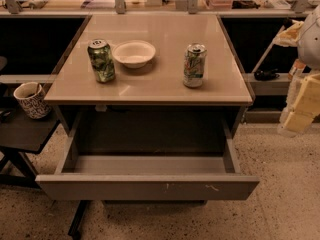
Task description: Close top drawer
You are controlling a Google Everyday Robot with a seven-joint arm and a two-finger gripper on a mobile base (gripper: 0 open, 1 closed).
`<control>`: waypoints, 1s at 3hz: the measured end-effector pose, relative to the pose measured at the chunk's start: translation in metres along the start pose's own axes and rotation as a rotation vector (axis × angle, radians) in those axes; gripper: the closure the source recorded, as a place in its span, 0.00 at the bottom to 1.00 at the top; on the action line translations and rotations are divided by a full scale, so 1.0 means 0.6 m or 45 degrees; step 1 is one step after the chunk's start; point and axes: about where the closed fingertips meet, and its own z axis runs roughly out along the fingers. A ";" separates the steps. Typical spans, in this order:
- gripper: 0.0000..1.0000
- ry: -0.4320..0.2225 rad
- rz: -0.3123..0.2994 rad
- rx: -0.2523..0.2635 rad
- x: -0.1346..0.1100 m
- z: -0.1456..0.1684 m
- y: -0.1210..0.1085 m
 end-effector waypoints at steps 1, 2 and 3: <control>0.00 0.000 0.000 0.000 0.000 0.000 0.000; 0.00 -0.024 0.014 -0.001 0.010 0.019 0.009; 0.00 -0.095 0.063 -0.042 0.032 0.076 0.057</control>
Offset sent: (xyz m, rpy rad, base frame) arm -0.0030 -0.0083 -0.0363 0.0538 0.0087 -0.0121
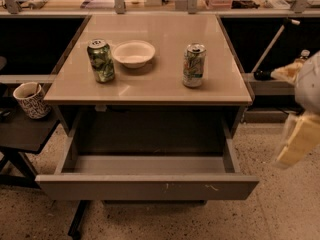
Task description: Close top drawer
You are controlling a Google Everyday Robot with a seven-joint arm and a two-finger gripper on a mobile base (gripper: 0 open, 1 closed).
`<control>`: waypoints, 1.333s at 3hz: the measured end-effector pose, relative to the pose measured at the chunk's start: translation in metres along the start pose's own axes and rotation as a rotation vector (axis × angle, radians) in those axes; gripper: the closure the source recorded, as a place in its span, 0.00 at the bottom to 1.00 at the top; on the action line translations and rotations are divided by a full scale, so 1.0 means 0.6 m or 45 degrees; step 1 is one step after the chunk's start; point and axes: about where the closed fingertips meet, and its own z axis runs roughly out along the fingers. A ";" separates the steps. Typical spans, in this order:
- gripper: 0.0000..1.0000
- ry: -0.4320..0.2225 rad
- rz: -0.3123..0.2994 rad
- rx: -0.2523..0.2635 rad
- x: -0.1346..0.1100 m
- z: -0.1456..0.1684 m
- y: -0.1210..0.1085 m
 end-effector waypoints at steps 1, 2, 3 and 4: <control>0.00 -0.033 0.044 -0.071 0.021 0.058 0.087; 0.00 -0.056 0.108 -0.165 0.050 0.090 0.190; 0.00 -0.093 0.154 -0.249 0.070 0.095 0.270; 0.00 -0.074 0.167 -0.346 0.092 0.105 0.318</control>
Offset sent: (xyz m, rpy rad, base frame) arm -0.1632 0.0186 -0.1344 0.1654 0.2295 -0.0600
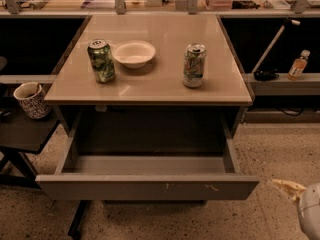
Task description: Close top drawer
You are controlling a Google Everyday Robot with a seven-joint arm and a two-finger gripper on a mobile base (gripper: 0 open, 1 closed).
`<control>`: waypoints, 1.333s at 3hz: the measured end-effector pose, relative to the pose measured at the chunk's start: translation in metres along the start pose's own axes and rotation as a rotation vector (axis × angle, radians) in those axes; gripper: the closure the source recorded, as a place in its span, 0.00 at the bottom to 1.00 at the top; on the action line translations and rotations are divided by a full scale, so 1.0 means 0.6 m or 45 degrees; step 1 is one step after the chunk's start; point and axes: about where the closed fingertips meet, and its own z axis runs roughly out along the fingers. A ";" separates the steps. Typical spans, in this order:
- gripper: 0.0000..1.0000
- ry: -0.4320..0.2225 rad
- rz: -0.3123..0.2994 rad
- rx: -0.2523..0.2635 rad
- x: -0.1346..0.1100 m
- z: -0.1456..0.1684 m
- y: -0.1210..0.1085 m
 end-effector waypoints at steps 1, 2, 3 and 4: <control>0.00 0.001 0.000 -0.004 0.000 0.001 0.001; 0.00 -0.073 -0.001 -0.012 -0.025 0.058 0.011; 0.00 -0.233 0.024 -0.050 -0.070 0.164 0.048; 0.00 -0.341 0.049 -0.030 -0.105 0.237 0.049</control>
Offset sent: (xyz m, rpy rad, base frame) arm 0.0054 0.1029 -0.0961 0.2148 -0.0458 0.0044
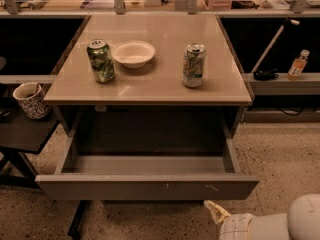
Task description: Close top drawer
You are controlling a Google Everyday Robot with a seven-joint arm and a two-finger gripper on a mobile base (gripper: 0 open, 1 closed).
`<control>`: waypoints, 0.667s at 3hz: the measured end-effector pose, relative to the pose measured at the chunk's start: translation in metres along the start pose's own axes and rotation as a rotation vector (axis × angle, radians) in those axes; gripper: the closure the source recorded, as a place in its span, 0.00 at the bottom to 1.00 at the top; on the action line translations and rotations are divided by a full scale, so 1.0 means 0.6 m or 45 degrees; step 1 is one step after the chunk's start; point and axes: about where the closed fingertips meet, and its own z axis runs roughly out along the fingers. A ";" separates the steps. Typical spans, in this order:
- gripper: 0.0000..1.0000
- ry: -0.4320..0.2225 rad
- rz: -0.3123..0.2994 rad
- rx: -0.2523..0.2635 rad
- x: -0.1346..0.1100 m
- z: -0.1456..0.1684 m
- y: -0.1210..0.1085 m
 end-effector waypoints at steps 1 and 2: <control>0.00 -0.049 0.046 0.067 -0.002 0.065 -0.061; 0.00 -0.047 0.099 0.081 -0.002 0.100 -0.125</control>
Offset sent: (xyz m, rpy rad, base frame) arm 0.1822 -0.0078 -0.0910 0.0164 0.0406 -0.2275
